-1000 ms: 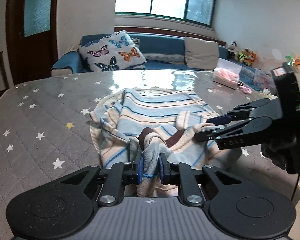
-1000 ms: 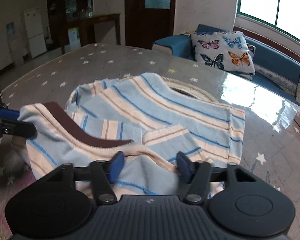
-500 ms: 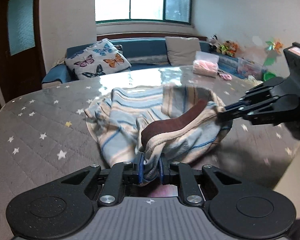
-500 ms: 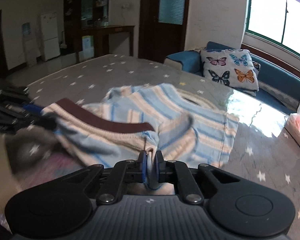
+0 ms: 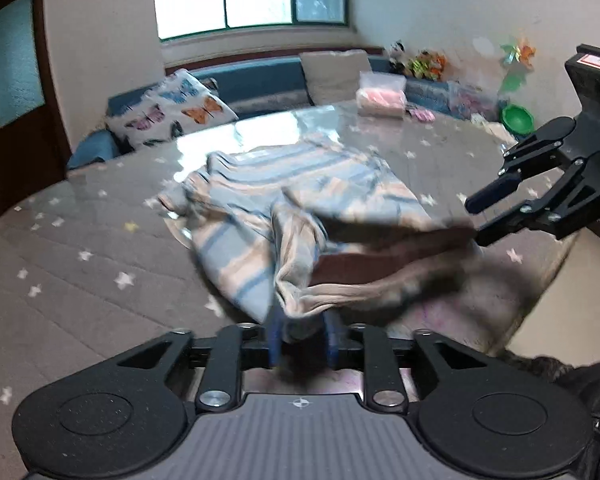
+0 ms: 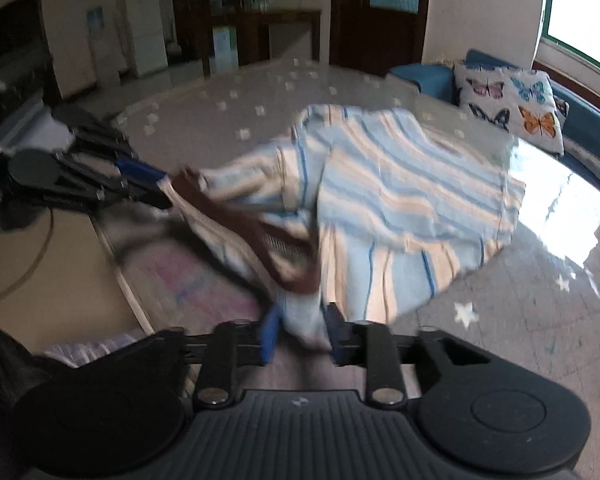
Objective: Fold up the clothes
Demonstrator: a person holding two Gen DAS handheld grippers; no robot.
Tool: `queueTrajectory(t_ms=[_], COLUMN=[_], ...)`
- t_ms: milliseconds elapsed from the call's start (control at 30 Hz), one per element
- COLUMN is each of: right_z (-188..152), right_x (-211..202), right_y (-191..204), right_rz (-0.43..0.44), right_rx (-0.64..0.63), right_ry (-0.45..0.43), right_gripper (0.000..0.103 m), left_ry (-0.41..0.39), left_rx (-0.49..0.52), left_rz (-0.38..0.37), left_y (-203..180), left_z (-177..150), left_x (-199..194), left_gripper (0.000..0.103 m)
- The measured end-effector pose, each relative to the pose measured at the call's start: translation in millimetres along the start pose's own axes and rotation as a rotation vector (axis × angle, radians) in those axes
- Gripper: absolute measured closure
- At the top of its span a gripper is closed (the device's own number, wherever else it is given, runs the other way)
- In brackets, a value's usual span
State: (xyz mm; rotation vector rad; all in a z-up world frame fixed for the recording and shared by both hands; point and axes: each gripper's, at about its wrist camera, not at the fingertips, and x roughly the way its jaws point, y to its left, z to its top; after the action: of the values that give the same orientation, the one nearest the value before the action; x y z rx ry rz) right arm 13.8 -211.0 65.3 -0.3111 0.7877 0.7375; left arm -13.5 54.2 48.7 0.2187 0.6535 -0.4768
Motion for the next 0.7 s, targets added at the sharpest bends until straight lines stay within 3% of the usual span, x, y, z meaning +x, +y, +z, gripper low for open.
queueTrajectory(t_ms=[100, 167, 267, 500, 667, 700], right_z=[13.3, 23.3, 38.1, 58.0, 58.6, 58.0], right_x=[-6.2, -4.9, 10.6, 79.0, 116.1, 120.6], right_y=[1.7, 1.5, -1.5, -10.1, -12.7, -13.7], right_rz=[0.012, 0.005, -0.022, -0.056, -0.082, -0.094], right_rx=[0.007, 0.009, 0.013, 0.03, 0.034, 0.041], right_ry=[-0.067, -0.104, -0.125, -0.079, -0.035, -0.025], right_gripper=[0.052, 0.042, 0.04, 0.04, 0.049, 0.057], left_ry=[-0.049, -0.065, -0.068, -0.058, -0.075, -0.075], left_rx=[-0.005, -0.014, -0.042, -0.095, -0.107, -0.104], left_rz=[0.041, 0.066, 0.094, 0.089, 0.066, 0.062], left_y=[7.4, 11.6, 15.2, 22.6, 22.8, 22.1], left_z=[8.3, 14.4, 21.6, 39.4, 53.3, 56.2], left_x=[-9.9, -9.8, 0.6, 31.1, 43.6, 46.8], left_gripper=[0.056, 0.053, 0.052, 0.052, 0.052, 0.052])
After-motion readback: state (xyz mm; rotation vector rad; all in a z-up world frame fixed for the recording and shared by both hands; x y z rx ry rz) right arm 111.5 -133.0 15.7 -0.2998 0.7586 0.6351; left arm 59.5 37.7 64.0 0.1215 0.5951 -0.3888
